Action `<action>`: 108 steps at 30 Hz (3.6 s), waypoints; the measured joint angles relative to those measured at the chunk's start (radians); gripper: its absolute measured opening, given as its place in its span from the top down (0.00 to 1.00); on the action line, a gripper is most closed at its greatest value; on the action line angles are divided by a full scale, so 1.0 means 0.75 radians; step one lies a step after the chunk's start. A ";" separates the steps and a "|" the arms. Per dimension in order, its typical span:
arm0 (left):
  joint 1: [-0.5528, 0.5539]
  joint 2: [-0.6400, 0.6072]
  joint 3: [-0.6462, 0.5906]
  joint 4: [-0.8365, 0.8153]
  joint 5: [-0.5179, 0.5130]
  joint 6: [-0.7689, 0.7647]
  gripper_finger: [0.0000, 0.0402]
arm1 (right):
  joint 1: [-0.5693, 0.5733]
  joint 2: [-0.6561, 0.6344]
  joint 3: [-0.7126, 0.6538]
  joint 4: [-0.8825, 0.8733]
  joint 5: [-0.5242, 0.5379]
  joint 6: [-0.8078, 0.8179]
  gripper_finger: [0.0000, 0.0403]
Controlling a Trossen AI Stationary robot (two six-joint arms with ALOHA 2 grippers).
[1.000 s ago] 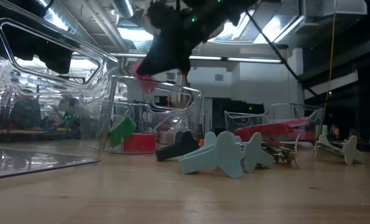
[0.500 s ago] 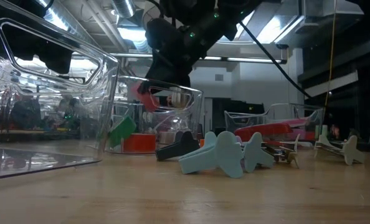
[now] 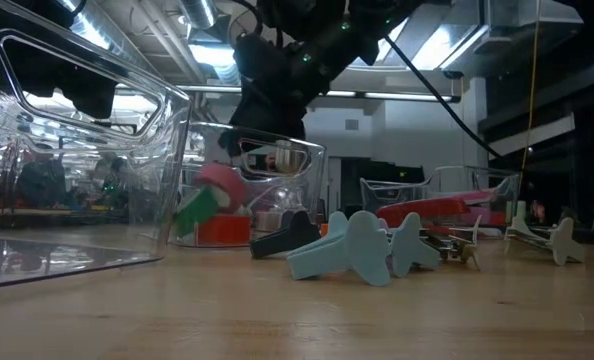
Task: Pick and place Stapler, Stapler remover, tape
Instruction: Put the pink tape into the middle transparent bin, then put the orange tape into the middle transparent bin
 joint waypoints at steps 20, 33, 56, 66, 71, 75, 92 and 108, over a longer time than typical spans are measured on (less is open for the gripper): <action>0.000 0.000 0.000 0.000 0.000 0.000 0.54 | -0.005 -0.001 0.000 0.117 0.140 0.204 0.49; 0.000 0.000 0.000 0.000 0.000 0.000 0.54 | 0.053 -0.178 -0.001 -0.174 0.072 0.176 0.49; 0.000 0.000 0.000 0.000 0.000 0.000 0.54 | 0.263 -0.382 -0.001 -0.796 0.306 0.217 0.49; 0.000 0.000 0.000 0.000 0.000 0.000 0.54 | 0.269 -0.382 -0.001 -0.814 0.306 0.149 0.49; 0.000 0.000 0.000 0.000 0.000 0.000 0.54 | 0.290 -0.382 -0.014 -0.844 0.316 0.142 0.49; 0.000 0.000 0.000 0.000 0.000 0.000 0.54 | 0.303 -0.397 -0.080 -0.842 0.314 0.146 0.49; 0.000 0.001 0.001 0.000 0.000 0.000 0.54 | 0.302 -0.650 -0.582 -0.585 0.279 0.288 0.49; 0.000 0.000 0.000 0.000 0.000 0.000 0.54 | 0.304 -0.682 -0.755 -0.414 0.279 0.328 0.49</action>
